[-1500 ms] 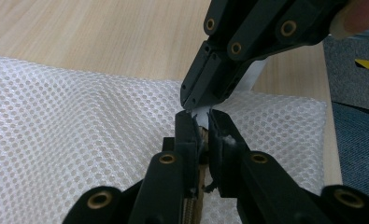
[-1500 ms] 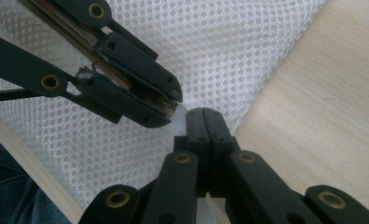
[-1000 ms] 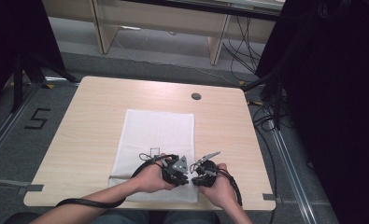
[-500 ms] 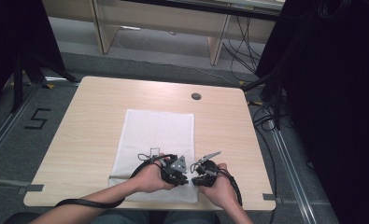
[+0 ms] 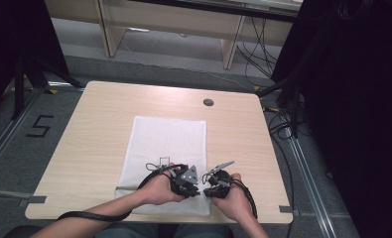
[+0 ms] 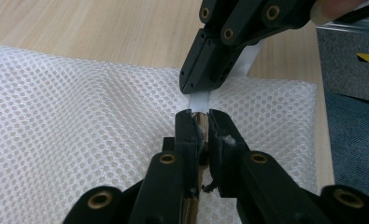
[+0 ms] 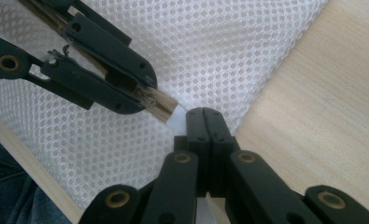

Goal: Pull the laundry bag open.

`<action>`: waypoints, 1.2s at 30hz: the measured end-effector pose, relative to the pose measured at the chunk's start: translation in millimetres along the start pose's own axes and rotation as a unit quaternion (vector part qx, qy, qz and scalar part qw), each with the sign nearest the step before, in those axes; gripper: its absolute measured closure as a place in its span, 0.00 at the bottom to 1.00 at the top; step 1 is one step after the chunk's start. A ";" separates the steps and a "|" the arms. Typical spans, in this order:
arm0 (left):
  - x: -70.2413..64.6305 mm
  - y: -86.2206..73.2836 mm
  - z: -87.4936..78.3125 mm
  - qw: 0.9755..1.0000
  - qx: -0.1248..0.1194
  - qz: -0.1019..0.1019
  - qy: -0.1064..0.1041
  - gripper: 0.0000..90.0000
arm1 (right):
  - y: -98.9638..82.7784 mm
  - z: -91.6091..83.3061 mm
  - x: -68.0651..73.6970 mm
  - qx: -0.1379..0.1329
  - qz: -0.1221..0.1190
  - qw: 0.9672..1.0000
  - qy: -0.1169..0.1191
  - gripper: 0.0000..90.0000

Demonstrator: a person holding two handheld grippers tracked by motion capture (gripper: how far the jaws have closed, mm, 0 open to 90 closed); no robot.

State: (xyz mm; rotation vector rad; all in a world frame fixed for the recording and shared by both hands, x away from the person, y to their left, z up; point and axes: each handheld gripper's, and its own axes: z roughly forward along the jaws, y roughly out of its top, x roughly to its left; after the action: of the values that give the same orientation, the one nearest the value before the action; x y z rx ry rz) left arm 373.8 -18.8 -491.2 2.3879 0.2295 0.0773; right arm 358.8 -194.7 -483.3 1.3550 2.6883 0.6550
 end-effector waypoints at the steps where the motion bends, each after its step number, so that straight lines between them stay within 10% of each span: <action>1: 0.0 0.1 -0.1 1.000 0.000 0.001 0.000 0.92 | 0.0 0.0 0.1 0.000 0.000 1.000 0.000 1.00; 36: -0.3 -2.8 -8.2 1.000 0.001 0.000 0.002 0.92 | 0.0 0.5 -1.6 -0.004 -0.007 1.000 0.003 1.00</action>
State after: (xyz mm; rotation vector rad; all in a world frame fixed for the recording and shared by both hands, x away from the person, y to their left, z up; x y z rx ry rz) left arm 372.1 -11.4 -487.0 2.3909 0.2314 0.0814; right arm 359.9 -195.8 -483.9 1.3347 2.6947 0.6686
